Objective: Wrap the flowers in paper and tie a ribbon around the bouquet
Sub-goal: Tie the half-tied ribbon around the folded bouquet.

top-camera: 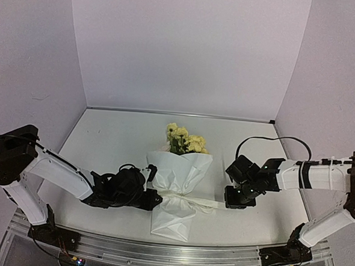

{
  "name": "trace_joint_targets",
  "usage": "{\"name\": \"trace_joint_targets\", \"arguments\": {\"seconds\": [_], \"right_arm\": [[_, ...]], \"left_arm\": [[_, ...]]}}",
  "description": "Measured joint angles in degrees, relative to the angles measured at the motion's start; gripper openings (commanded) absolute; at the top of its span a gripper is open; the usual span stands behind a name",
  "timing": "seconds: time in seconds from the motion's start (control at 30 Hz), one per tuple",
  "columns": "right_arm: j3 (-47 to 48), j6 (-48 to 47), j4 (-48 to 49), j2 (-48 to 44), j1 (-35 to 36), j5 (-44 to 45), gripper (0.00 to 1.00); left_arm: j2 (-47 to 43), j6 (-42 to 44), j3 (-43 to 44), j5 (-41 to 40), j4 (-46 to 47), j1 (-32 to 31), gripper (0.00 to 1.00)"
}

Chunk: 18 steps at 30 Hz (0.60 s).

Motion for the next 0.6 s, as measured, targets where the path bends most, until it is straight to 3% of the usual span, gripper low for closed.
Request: {"name": "trace_joint_targets", "arguments": {"seconds": [0.6], "right_arm": [[0.03, -1.05, -1.39, -1.38, -0.46, 3.5, 0.0]], "left_arm": [[0.0, 1.05, 0.0, -0.13, 0.42, -0.19, 0.04]]}}
